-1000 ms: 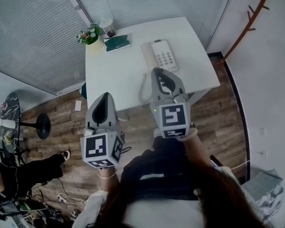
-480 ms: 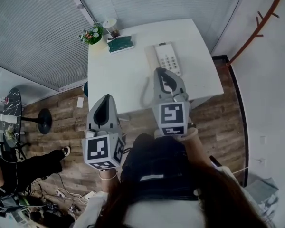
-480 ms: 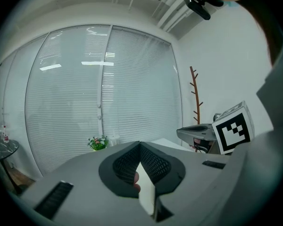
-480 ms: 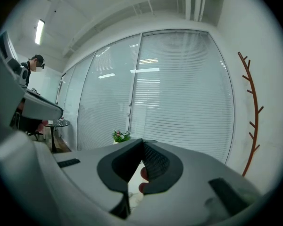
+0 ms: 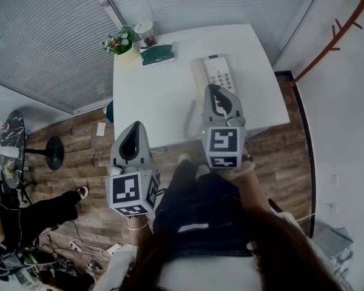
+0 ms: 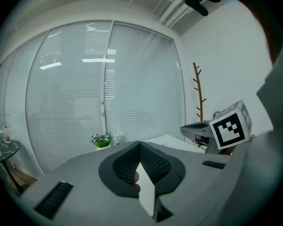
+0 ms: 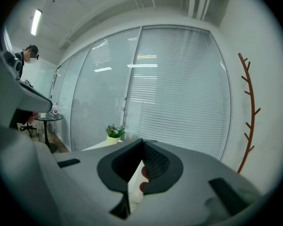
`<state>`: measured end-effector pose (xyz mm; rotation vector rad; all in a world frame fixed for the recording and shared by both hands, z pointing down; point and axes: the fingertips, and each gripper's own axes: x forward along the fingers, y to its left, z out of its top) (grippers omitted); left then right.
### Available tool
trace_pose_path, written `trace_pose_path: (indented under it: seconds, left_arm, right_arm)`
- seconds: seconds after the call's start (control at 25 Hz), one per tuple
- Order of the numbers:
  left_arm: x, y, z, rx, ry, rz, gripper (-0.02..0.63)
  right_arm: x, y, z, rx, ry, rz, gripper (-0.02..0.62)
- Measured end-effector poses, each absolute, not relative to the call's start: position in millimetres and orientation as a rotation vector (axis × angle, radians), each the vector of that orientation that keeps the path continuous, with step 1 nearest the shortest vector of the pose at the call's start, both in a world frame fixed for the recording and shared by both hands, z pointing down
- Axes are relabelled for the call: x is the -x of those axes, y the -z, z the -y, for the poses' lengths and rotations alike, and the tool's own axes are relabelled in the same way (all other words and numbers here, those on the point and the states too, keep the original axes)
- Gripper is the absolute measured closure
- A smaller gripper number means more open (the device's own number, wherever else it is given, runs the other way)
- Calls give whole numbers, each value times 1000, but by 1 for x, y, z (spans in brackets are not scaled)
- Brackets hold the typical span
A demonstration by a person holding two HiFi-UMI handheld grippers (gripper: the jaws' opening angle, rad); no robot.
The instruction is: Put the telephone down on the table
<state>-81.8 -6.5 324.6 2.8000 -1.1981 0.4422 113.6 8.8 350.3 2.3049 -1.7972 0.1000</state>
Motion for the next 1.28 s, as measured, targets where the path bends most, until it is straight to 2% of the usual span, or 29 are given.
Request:
trace_pose_path:
  seconds: [1.28]
  left_arm:
    - [68, -356, 95, -2740, -529, 1090, 606]
  right_arm:
    - [-142, -405, 62, -2257, -262, 1649, 595]
